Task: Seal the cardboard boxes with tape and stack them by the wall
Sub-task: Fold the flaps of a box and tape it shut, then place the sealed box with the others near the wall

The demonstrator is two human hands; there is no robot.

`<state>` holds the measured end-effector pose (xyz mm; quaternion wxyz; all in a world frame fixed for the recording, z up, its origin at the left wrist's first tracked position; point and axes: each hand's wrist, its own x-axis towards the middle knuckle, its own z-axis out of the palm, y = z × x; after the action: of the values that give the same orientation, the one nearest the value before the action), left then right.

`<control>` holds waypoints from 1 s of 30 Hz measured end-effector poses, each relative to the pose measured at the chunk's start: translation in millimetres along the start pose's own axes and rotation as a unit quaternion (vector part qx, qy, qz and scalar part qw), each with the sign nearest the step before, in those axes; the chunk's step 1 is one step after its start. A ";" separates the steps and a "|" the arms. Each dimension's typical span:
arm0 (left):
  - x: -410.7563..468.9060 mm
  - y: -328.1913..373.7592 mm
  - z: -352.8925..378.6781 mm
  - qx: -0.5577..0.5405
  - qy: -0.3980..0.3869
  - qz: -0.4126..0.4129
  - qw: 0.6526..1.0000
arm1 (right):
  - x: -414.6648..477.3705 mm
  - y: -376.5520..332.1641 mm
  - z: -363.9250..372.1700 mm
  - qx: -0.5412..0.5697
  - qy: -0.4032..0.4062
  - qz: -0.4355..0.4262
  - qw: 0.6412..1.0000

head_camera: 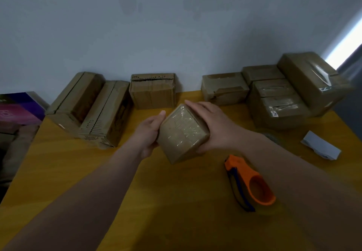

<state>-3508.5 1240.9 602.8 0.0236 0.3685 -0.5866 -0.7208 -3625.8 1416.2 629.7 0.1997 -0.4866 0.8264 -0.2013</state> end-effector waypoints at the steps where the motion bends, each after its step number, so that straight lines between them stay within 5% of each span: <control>1: 8.0 2.9 4.5 0.007 0.006 0.000 1.000 | 4.4 3.4 -4.8 -0.009 -0.003 0.001 1.000; 5: 38.0 13.8 24.3 0.018 0.026 0.016 0.999 | 23.5 16.4 -17.2 -0.026 0.012 -0.007 1.000; 8: 62.0 18.6 30.7 0.122 0.053 0.050 0.990 | 42.6 32.3 -17.6 -0.147 0.034 0.014 0.989; 14: 114.9 39.9 1.2 0.457 0.136 0.197 0.856 | 71.7 64.7 -21.0 -0.295 -0.010 0.132 0.946; 20: 155.9 55.7 -36.4 0.634 0.145 0.200 0.733 | 91.3 83.9 -18.1 -0.339 -0.048 0.197 0.919; 30: 207.4 70.9 -54.5 0.719 0.086 0.152 0.673 | 117.0 92.4 -6.1 -0.357 -0.059 0.252 0.898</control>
<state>-3657.1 1077.1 557.4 -0.0896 0.2375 -0.9668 -0.0276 -3748.2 1354.7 570.4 0.1054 -0.3121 0.9242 0.1930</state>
